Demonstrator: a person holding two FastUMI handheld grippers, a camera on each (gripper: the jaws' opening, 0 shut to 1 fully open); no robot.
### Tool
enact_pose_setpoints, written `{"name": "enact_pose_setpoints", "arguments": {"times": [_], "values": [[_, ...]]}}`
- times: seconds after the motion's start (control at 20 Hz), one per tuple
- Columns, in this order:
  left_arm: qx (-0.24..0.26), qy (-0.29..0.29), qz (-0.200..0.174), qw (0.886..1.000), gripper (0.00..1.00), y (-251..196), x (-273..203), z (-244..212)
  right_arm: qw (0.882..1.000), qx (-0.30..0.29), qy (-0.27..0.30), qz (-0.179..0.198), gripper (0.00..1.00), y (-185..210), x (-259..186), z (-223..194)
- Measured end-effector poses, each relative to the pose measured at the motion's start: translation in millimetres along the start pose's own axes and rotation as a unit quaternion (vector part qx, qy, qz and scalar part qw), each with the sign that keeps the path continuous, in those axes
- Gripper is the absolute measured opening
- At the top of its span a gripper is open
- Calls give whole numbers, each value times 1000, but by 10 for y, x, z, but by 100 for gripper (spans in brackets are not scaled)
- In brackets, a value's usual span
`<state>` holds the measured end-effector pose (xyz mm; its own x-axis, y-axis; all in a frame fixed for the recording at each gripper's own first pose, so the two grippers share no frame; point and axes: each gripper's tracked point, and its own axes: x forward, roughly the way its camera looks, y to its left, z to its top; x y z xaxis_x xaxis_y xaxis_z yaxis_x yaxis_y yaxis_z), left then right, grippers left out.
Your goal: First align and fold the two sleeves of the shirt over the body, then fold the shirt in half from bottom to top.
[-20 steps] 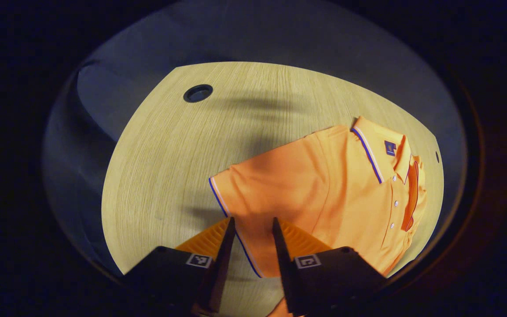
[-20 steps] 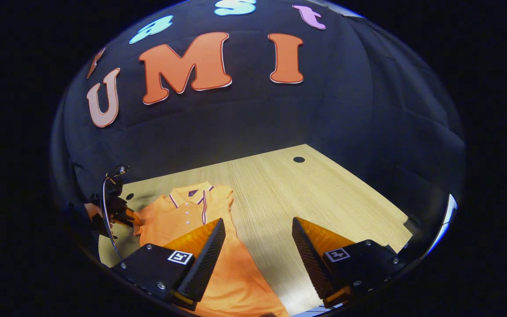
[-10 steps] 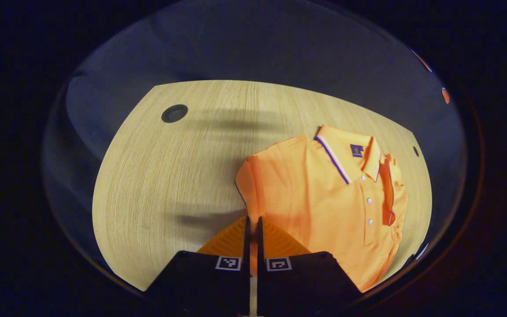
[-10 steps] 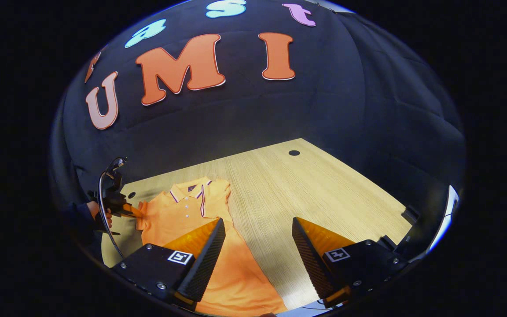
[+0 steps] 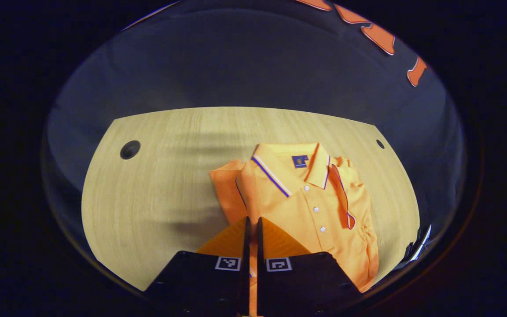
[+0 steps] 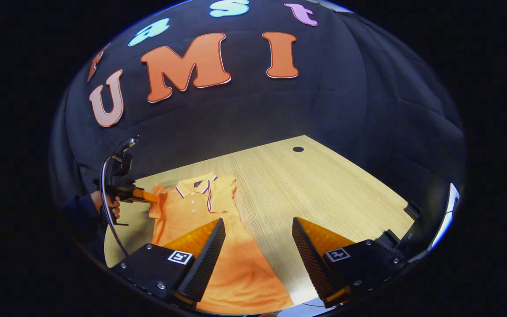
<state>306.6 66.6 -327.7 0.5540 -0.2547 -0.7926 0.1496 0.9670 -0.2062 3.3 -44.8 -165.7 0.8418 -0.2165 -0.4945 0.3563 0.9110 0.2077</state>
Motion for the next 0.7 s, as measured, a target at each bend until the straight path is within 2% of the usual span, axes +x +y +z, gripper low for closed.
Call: {"name": "enact_pose_setpoints", "arguments": {"times": [0.2, 0.35, 0.45, 0.55, 0.65, 0.7], "values": [[5, 22, -44, 999, 10, -331, 214, -84, 1000, 9, 11, -2, 94, 58, -96, -108], [-8, 38, -97, 994, 16, -642, 198, -152, 1000, 10, 13, 0, 94, 37, -139, -164], [-13, 42, -130, 991, 33, -831, 140, -220, 1000, 15, 20, 10, 94, 56, -131, -177], [0, 24, -124, 992, 46, -841, 40, -237, 999, 13, 19, 22, 94, 56, -124, -144], [11, 5, -111, 994, 51, -818, -150, -255, 999, -1, 12, 36, 94, 42, -127, -77], [13, -7, -103, 995, 76, -823, -242, -263, 999, -7, 10, 41, 94, 43, -134, -65]]}}
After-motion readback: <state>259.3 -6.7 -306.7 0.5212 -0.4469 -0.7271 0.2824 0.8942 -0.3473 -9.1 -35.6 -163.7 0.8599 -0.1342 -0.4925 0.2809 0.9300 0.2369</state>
